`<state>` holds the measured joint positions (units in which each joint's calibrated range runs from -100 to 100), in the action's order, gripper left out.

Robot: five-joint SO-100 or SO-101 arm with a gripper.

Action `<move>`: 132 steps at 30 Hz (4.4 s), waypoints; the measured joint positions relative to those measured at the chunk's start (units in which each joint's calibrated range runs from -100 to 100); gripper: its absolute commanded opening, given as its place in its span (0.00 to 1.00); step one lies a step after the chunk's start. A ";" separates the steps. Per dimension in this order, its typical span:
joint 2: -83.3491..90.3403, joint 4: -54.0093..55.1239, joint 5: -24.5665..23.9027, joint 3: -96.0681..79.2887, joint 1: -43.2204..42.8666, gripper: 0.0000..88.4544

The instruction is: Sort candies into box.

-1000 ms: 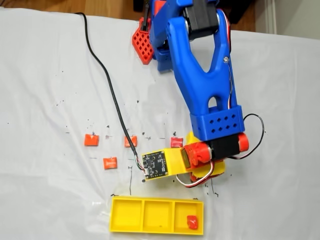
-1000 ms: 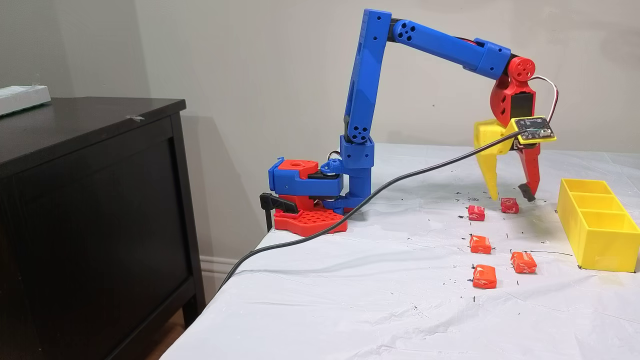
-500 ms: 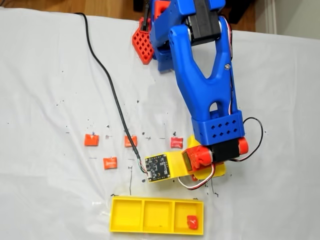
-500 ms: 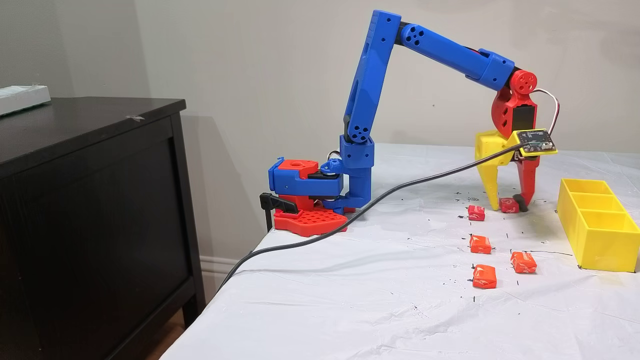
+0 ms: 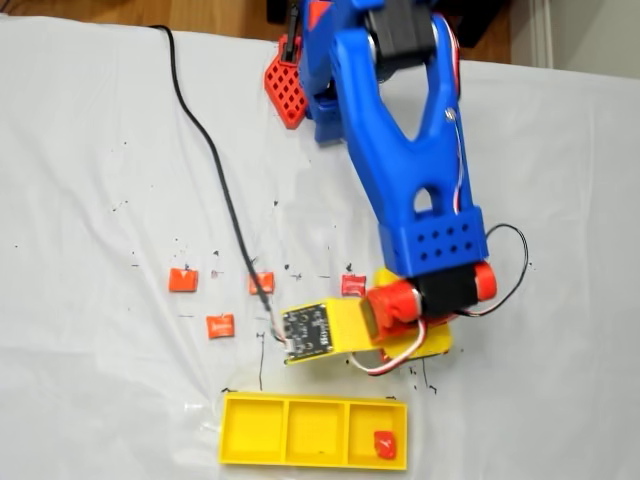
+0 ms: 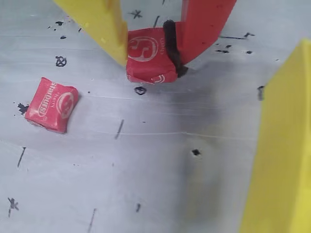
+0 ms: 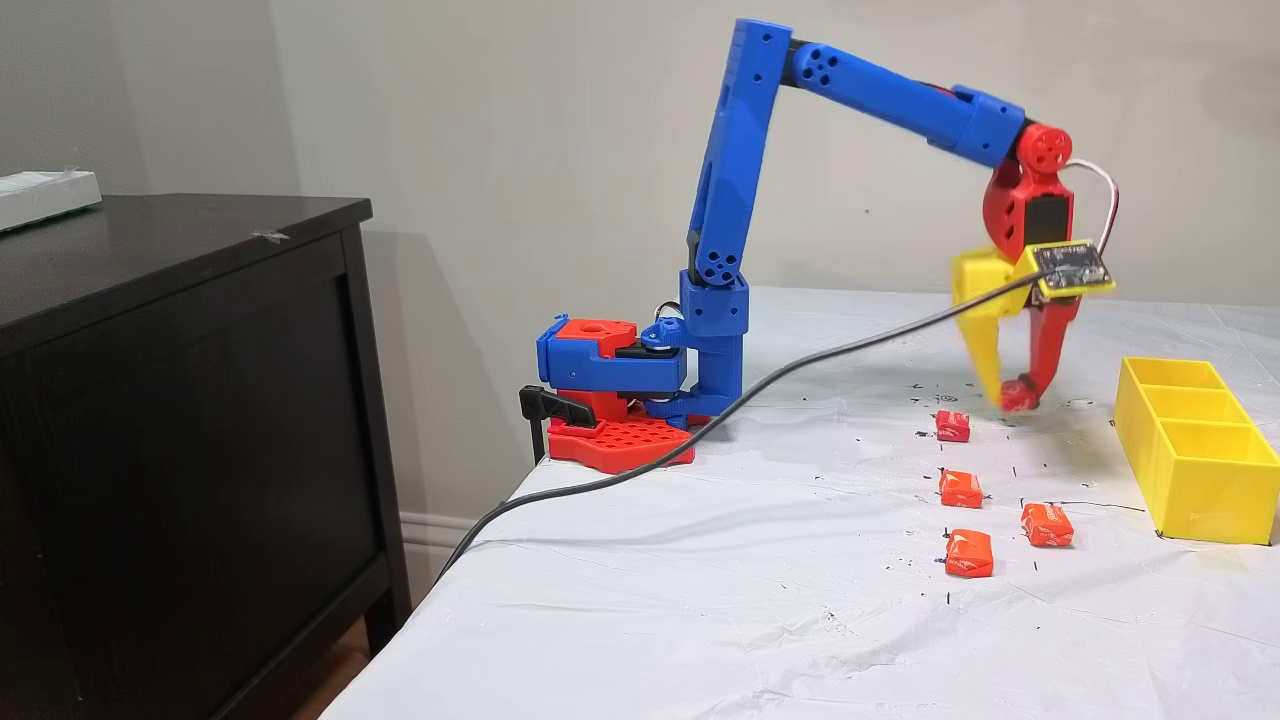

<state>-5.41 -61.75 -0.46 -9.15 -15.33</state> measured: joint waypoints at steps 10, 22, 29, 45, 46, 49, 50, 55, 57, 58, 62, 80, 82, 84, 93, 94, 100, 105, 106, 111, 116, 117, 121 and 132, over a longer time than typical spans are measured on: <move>5.16 -0.40 0.29 7.36 6.40 0.00; -3.21 -5.32 0.29 28.31 12.72 0.00; -11.25 -9.68 1.51 34.05 12.72 0.00; -17.94 -12.38 3.66 40.38 12.72 0.00; -18.70 -12.46 3.42 41.15 12.72 0.00; -19.80 -12.46 2.83 42.34 12.72 0.00; -19.80 -12.54 2.74 42.34 12.72 0.00; -19.97 -12.94 2.64 42.34 12.72 0.10; -19.97 -12.94 2.64 42.34 12.72 0.18; -19.97 -13.25 2.64 42.34 12.72 0.20; -19.97 -13.57 2.64 42.43 12.72 0.28; -17.51 -15.71 3.66 38.92 12.72 0.00; -14.47 -16.67 4.30 35.93 12.72 0.00; -10.66 -17.06 4.88 31.57 12.64 0.00; 5.92 -16.90 6.54 7.44 10.22 0.00; 7.19 -16.35 6.74 4.88 10.14 0.00; 12.01 -12.22 7.18 -7.61 9.05 0.12; 12.01 -10.63 7.62 -11.21 8.90 0.19; 12.01 -10.32 7.91 -11.98 8.58 0.19; 12.27 -8.81 8.55 -14.71 7.26 0.23; 13.37 -7.70 8.60 -16.08 6.63 0.27; 13.37 -7.46 8.60 -16.08 6.48 0.28; 13.37 -6.51 8.60 -16.08 6.24 0.30; 9.14 -4.60 8.60 -16.08 5.31 0.29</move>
<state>3.72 -66.35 8.13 -25.24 -10.03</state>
